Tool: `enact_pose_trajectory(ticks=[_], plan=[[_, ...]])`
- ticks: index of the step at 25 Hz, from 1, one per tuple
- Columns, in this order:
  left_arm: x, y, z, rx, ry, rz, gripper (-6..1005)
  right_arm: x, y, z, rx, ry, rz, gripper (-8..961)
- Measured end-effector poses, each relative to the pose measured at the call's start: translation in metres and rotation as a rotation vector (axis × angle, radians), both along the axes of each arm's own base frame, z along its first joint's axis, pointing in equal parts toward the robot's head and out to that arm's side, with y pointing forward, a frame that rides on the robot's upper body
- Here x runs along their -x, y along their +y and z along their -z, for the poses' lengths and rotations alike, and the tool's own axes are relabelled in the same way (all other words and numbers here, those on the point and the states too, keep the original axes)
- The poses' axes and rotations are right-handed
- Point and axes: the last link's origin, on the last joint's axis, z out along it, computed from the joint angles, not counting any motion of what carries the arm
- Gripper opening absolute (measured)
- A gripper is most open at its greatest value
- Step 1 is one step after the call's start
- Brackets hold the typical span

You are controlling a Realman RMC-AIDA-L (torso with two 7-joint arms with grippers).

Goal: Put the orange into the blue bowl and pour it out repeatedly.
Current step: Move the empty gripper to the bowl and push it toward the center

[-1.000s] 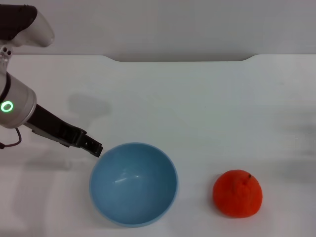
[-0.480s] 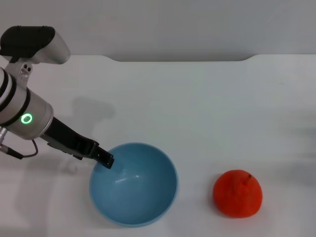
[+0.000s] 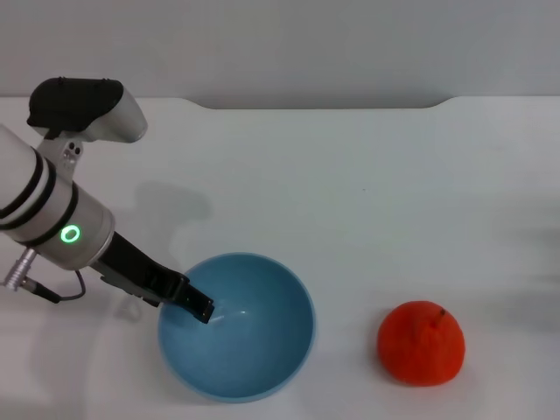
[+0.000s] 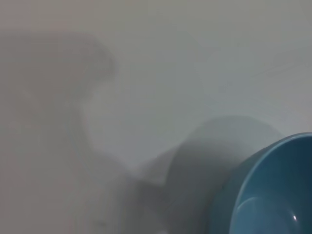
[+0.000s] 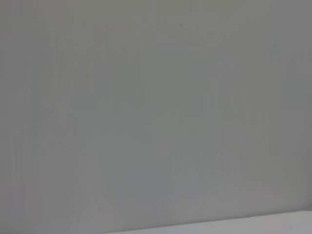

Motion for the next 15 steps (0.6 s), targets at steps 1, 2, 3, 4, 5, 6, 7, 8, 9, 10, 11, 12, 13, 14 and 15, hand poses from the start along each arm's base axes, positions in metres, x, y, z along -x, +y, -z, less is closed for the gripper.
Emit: enact_pose_trajectory(ticks=[1,2,3,4,5,6,7,8,9,10,11,12,13,14,15], plan=[[-0.0001,0.0003,0.001,-0.001,0.001,0.003,770,-0.0002,-0.0003,0.0,0.0,0.0,0.0,536],[-0.0002,0.0006,0.0019,-0.002,0.002,0.006,764,-0.0004,-0.0006,0.0001,0.001,0.0,0.001,536],[-0.0003,0.0007,0.0022,-0.002,0.001,0.007,758,-0.0006,-0.0009,0.0001,0.001,-0.001,0.002,536],[-0.0004,0.0009,0.0025,-0.003,0.0,0.007,752,-0.0007,-0.0011,0.0002,0.001,-0.001,0.002,536],[-0.0006,0.0007,0.0028,-0.002,-0.003,0.006,746,-0.001,-0.0014,0.0002,0.001,-0.001,0.003,536],[-0.0007,0.0005,0.0031,-0.001,-0.005,0.005,740,-0.0011,-0.0016,0.0001,0.001,-0.001,0.003,535],[-0.0008,0.0002,0.0037,0.002,-0.01,0.003,735,-0.0013,-0.0017,0.0,0.001,-0.001,0.004,535],[-0.001,-0.0004,0.0043,0.006,-0.016,0.0,729,-0.0015,-0.0018,-0.0003,0.001,-0.002,0.004,535],[-0.0009,-0.0009,0.0047,0.01,-0.02,-0.002,723,-0.0017,-0.0018,-0.0006,0.001,-0.002,0.004,535],[-0.0007,-0.0012,0.0049,0.012,-0.022,-0.004,717,-0.0018,-0.0018,-0.0008,0.0,-0.002,0.004,535],[0.0001,-0.002,0.0055,0.019,-0.024,-0.006,661,-0.0019,-0.0017,-0.001,0.0,-0.003,0.004,535],[0.0008,-0.0027,0.0058,0.026,-0.025,-0.008,605,-0.002,-0.0017,-0.0012,0.0,-0.003,0.004,535],[0.0017,-0.0037,0.0065,0.038,-0.029,-0.011,549,-0.0021,-0.0016,-0.0016,0.0,-0.004,0.004,535],[0.002,-0.0042,0.0065,0.043,-0.031,-0.011,493,-0.0021,-0.0016,-0.0016,0.0,-0.004,0.004,535],[0.002,-0.0042,0.0065,0.043,-0.031,-0.011,453,-0.0024,-0.0018,-0.0019,0.0,-0.005,0.005,535]])
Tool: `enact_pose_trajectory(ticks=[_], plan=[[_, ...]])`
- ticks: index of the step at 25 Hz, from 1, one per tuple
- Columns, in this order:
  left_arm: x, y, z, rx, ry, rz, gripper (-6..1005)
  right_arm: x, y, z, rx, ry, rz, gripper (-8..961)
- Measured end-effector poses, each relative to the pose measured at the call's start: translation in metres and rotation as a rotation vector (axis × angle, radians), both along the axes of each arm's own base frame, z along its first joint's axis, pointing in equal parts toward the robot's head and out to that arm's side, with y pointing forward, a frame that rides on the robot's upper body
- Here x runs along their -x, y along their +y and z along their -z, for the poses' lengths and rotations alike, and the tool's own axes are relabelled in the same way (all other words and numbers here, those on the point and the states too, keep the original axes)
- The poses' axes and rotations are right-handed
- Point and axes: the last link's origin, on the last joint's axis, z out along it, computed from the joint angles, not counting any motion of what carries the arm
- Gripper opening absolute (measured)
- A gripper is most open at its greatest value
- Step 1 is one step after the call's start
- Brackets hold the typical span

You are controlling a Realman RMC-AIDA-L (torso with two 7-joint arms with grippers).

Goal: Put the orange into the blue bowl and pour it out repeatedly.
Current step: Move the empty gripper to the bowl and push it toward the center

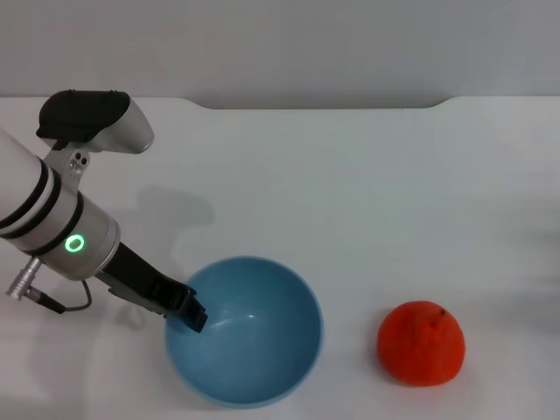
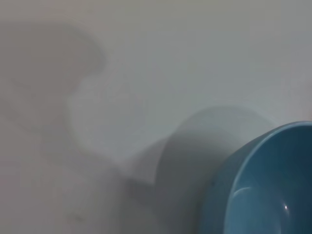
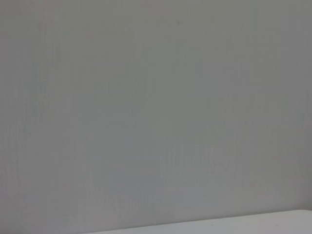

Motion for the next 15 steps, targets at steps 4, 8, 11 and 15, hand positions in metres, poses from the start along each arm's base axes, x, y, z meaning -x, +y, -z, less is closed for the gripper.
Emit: enact_pose_trajectory(ticks=[4,8,11,15], plan=[[0.0004,-0.0015,0.0002,0.006,-0.015,-0.003,292,-0.0008,-0.0009,-0.0003,-0.001,0.0,0.003,535],[0.0004,-0.0023,0.0008,0.009,-0.021,-0.005,160,-0.0015,-0.0019,-0.0005,-0.002,0.0,0.005,535],[-0.0002,-0.0023,0.0024,0.016,-0.012,-0.001,68,-0.0018,-0.0023,-0.0005,-0.002,0.0,0.006,535],[-0.0007,-0.0007,0.0026,0.007,-0.014,-0.002,43,-0.0026,-0.0033,-0.0006,-0.007,0.003,0.011,534]])
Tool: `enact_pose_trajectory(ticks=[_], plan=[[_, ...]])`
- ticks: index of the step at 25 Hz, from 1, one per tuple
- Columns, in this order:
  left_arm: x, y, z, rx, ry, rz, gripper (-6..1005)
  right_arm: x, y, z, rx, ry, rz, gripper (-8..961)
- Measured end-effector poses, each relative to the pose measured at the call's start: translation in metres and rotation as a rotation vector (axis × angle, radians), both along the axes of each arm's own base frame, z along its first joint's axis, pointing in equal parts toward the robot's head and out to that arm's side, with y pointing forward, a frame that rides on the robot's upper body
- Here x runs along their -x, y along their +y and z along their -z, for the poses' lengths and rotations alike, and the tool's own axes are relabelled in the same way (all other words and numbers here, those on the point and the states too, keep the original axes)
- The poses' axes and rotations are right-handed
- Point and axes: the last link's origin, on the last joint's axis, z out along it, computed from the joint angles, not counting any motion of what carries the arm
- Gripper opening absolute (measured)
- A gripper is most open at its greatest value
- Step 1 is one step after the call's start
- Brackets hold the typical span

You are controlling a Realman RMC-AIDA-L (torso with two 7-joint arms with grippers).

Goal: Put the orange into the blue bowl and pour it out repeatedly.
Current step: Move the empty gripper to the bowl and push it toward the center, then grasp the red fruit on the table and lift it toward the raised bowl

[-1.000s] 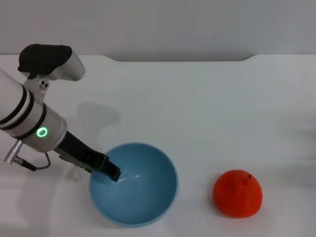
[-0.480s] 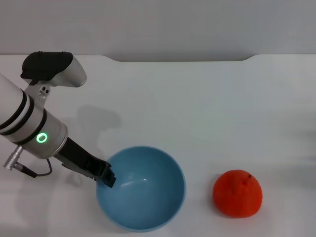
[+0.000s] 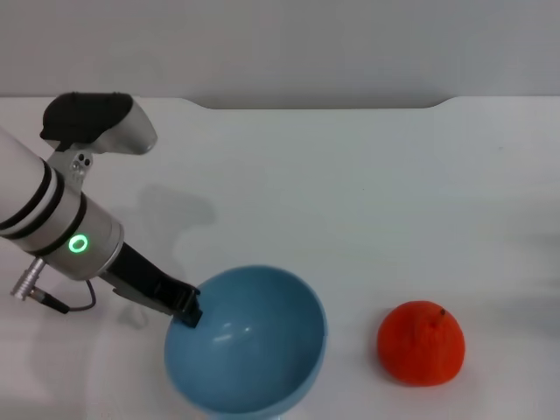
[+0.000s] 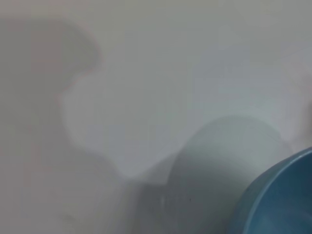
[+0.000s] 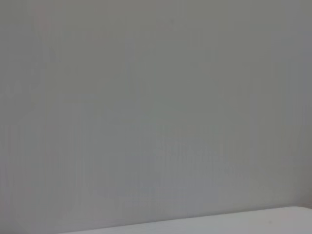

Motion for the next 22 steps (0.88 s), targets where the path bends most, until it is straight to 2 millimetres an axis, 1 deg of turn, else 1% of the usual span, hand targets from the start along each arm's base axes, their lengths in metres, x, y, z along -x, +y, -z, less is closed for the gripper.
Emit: enact_pose_trajectory(ticks=[3,6,9,11,15,16,19,22], plan=[[-0.002,0.003,-0.003,-0.023,-0.012,0.006,23,-0.001,0.0,0.0,-0.011,0.033,0.0,534],[-0.008,0.006,-0.007,-0.048,-0.018,0.029,4,-0.002,0.002,-0.003,-0.028,0.122,-0.003,534],[-0.015,0.01,-0.01,-0.084,-0.023,0.059,-1,-0.004,0.012,-0.005,-0.019,0.215,0.001,534],[-0.018,0.012,-0.013,-0.106,-0.029,0.074,-1,-0.002,0.022,-0.004,0.023,0.26,-0.006,534],[-0.021,0.015,-0.019,-0.156,-0.034,0.089,-2,0.007,0.04,0.001,0.168,0.351,-0.059,534],[-0.02,0.016,-0.02,-0.182,-0.039,0.088,-2,0.016,0.049,0.004,0.253,0.384,-0.095,534],[-0.019,0.018,-0.02,-0.197,-0.041,0.087,-1,0.023,0.055,0.007,0.331,0.398,-0.125,534],[-0.018,0.019,-0.019,-0.213,-0.041,0.091,-1,0.042,0.067,0.009,0.519,0.43,-0.191,533]])
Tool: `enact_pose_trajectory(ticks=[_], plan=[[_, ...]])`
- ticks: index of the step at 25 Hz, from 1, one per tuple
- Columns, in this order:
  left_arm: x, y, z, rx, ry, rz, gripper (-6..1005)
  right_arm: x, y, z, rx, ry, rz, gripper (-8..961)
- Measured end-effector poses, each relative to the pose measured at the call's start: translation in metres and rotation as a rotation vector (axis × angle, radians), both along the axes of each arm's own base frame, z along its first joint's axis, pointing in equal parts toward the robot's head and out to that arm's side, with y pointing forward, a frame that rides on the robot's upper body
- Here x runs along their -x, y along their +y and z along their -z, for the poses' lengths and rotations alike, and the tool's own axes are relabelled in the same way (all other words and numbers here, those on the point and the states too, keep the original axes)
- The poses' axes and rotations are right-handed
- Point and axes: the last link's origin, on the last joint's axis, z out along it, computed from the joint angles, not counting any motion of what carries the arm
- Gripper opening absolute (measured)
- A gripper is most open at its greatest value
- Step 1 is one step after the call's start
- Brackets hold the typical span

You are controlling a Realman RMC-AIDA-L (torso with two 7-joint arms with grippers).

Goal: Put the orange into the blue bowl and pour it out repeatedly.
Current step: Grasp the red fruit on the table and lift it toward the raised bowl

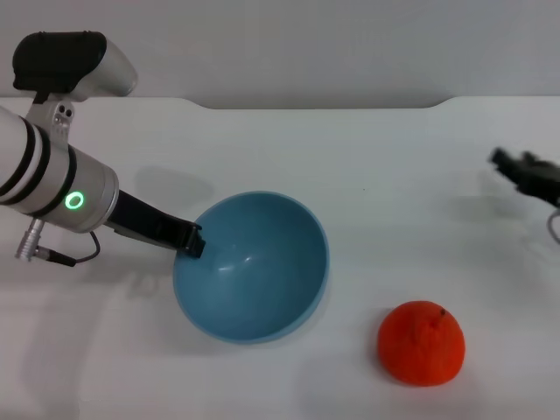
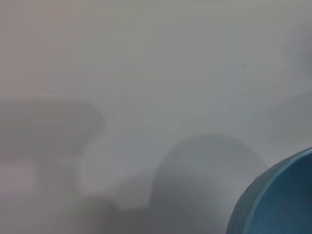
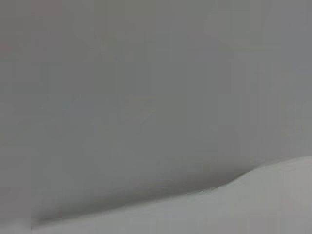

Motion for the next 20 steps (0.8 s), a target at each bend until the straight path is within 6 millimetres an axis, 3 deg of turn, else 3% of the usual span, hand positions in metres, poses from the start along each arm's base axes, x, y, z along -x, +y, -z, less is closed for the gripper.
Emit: enact_pose_trajectory(ticks=[5,12,13,17,20], plan=[[0.008,0.001,-0.001,-0.022,0.032,0.0,-1,0.034,0.01,-0.016,0.34,0.089,-0.071,533],[0.014,0.002,-0.003,-0.033,0.073,0.0,-2,0.093,-0.003,-0.071,0.634,0.017,-0.162,531],[0.015,0.002,-0.003,-0.033,0.079,0.001,-2,0.11,-0.011,-0.085,0.718,-0.04,-0.152,531],[0.014,0.002,-0.003,-0.035,0.082,0.007,-1,0.127,-0.02,-0.095,0.82,-0.131,-0.119,529],[0.014,0.004,-0.003,-0.041,0.082,0.015,-2,0.14,-0.026,-0.091,0.928,-0.198,-0.084,528]])
